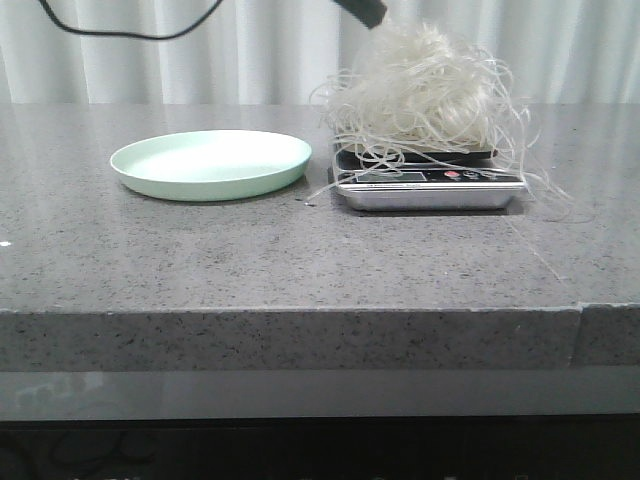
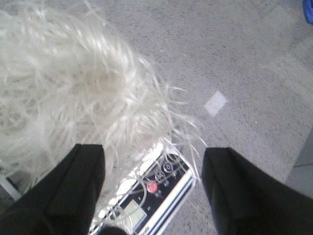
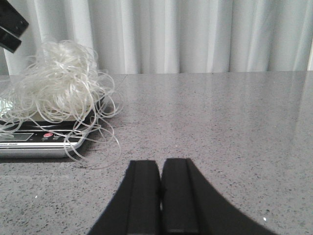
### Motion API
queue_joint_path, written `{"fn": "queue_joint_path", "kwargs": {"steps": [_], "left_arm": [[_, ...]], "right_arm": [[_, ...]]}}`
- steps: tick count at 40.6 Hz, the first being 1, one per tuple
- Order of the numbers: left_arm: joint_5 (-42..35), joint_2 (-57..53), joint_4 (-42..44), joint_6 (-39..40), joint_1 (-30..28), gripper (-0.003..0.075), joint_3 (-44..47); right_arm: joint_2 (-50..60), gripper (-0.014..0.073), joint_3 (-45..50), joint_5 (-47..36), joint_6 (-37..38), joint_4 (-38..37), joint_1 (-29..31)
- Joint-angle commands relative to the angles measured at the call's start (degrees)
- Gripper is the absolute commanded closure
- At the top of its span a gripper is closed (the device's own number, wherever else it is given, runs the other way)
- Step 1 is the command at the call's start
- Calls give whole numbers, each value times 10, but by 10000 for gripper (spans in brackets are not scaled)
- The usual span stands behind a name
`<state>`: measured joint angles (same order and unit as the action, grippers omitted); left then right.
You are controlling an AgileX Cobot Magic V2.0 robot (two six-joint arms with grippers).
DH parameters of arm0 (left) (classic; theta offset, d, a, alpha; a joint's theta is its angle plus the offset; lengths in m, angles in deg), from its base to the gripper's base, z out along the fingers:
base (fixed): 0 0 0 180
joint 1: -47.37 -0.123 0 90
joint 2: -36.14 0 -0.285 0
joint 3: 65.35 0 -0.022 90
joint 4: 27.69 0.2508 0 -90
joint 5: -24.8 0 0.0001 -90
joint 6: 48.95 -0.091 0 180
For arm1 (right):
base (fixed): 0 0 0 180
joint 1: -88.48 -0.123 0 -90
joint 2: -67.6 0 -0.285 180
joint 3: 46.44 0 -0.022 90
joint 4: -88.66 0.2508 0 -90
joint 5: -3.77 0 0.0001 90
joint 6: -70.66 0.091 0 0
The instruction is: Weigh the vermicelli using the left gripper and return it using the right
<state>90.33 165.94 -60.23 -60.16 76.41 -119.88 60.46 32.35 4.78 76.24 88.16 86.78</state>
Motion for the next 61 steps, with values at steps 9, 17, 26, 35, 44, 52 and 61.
{"fn": "queue_joint_path", "kwargs": {"steps": [9, 17, 26, 35, 44, 52, 61], "left_arm": [[64, -105, 117, 11, -14, 269, -42], [68, -163, 217, 25, -13, 386, -40], [68, -210, 312, 42, -13, 512, -8], [14, -282, 362, 73, -13, 573, 150], [-187, -455, 418, 146, -13, 573, 422], [-313, -614, 449, 183, -13, 573, 655], [-389, -785, 528, 260, -13, 573, 839]], "right_arm": [[9, 437, -5, -42, -4, -1, 2], [9, 437, -5, -42, -4, -1, 2], [9, 437, -5, -42, -4, -1, 2], [9, 437, -5, -42, -4, -1, 2], [9, 437, -5, -43, -4, -1, 2], [9, 437, -5, -44, -4, -1, 2], [9, 437, -5, -45, -4, -1, 2]]}}
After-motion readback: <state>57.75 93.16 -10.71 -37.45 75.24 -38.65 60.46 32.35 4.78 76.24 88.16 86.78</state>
